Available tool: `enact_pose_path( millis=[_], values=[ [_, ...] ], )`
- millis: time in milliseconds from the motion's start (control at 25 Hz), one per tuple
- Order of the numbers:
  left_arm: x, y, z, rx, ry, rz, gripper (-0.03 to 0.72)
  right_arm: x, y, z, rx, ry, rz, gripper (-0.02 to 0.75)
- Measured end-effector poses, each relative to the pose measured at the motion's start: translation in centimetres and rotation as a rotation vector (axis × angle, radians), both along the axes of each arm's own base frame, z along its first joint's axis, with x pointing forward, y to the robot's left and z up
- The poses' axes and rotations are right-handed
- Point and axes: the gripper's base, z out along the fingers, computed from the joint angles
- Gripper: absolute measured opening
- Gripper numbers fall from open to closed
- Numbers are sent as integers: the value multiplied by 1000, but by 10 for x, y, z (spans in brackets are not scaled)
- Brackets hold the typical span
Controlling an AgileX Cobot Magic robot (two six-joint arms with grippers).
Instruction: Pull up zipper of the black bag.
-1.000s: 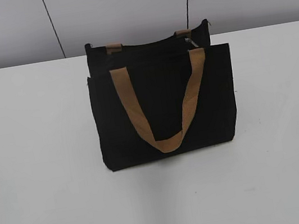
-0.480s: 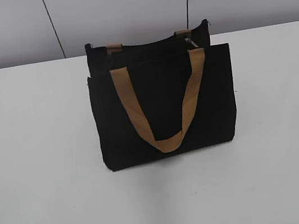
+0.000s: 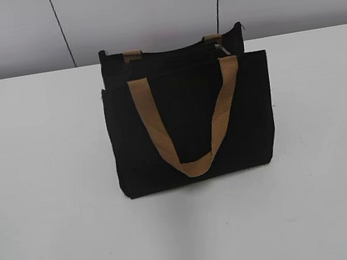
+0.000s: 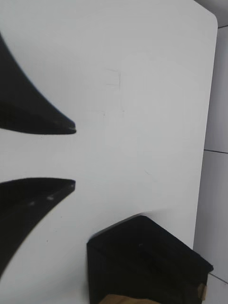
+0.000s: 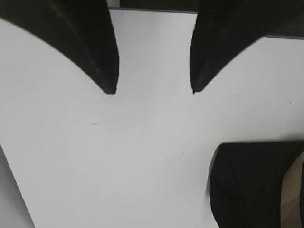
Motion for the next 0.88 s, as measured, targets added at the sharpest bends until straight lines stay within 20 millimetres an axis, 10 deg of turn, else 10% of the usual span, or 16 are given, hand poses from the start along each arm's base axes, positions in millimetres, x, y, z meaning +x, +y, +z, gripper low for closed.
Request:
enact_pose_path(
  millis=[880],
  values=[
    [0, -2, 0, 1, 0, 179, 239, 0, 0, 0, 0, 0, 0, 382]
  ],
)
